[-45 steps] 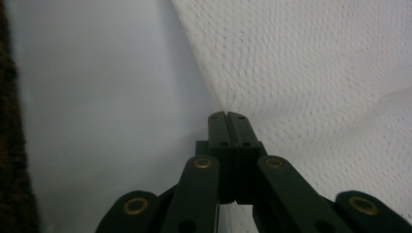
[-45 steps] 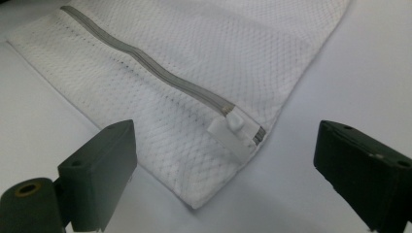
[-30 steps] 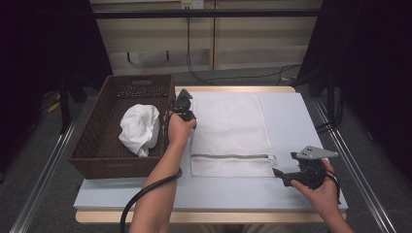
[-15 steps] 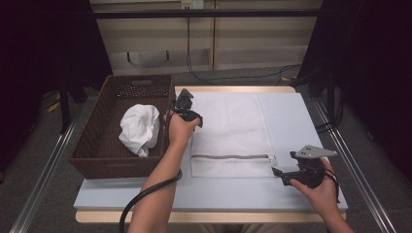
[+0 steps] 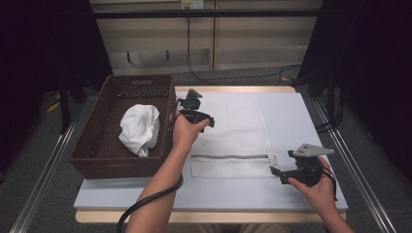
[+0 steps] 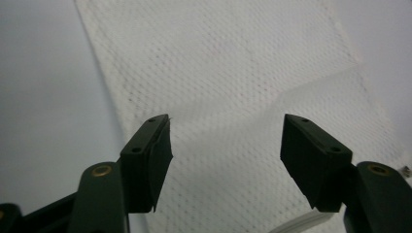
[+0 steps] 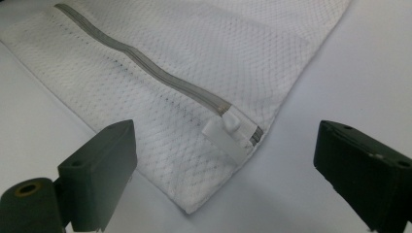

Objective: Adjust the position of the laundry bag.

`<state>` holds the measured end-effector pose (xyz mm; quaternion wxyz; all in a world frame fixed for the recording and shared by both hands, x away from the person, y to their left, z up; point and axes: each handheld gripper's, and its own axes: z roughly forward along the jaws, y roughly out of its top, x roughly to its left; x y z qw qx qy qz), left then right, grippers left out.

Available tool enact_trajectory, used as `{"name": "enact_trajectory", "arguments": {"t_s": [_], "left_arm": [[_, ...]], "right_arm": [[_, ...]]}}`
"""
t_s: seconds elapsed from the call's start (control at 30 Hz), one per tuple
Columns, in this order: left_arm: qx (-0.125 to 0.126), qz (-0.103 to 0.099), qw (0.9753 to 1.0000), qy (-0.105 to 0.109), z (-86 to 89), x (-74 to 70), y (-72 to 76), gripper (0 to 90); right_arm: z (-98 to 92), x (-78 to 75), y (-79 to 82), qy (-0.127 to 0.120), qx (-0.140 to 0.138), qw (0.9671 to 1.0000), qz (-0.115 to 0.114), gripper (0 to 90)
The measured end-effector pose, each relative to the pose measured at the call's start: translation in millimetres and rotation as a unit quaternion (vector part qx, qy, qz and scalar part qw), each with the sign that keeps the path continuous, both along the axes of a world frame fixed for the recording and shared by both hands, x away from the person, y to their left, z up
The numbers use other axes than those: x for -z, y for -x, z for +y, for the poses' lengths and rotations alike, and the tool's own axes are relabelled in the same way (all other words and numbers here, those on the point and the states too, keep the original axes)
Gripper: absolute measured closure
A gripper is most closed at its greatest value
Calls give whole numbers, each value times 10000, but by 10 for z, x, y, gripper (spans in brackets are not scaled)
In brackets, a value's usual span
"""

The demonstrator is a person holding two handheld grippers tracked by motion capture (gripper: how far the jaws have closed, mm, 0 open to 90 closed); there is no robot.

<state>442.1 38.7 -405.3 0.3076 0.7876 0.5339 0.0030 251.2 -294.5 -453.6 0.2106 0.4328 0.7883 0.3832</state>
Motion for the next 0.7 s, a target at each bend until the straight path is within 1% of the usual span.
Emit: {"name": "enact_trajectory", "arguments": {"t_s": [0.07, 0.13, 0.27, 0.3, 0.33, 0.37, 0.4, 0.43, 0.47, 0.53, 0.57, 0.6, 0.7], "left_arm": [[71, 23, 10000, 39, -21, -5, 30, 340], [98, 55, 9998, 145, -38, 0, 50, 328], [184, 74, 9996, 210, -73, 13, 83, 309], [167, 73, 9995, 247, -88, 18, 94, 307], [239, 100, 9994, 233, -98, 19, 107, 305], [265, 75, 9993, 243, -107, 27, 111, 304], [248, 98, 9992, 302, -128, 32, 124, 303], [328, 108, 9990, 298, -137, 35, 132, 303], [317, 97, 9990, 310, -156, 38, 143, 300], [411, 113, 9985, 343, -184, 41, 164, 295], [406, 128, 9983, 407, -204, 42, 178, 294], [459, 133, 9980, 408, -213, 38, 190, 292], [463, 103, 9978, 467, -266, 42, 227, 278]], "right_arm": [[3, 2, -9, 6, -19, 10000, 0, 78], [4, 3, -17, -3, -24, 10000, 8, 78], [10, 5, -24, 2, 6, 10000, 13, 78], [10, 6, -28, 5, -7, 10000, 8, 78], [11, 7, -32, 5, -14, 10000, 6, 79], [12, 9, -37, 2, -20, 10000, 2, 78], [13, 9, -37, 3, -11, 10000, 15, 78], [13, 10, -41, -5, -14, 10000, 16, 78], [12, 12, -46, -6, -29, 10000, 14, 79], [14, 13, -52, -3, -29, 10000, 33, 79], [14, 15, -57, -3, -37, 10000, 39, 78], [16, 17, -61, -12, -41, 10000, 43, 79], [18, 18, -74, -27, -44, 10000, 66, 79]]}}
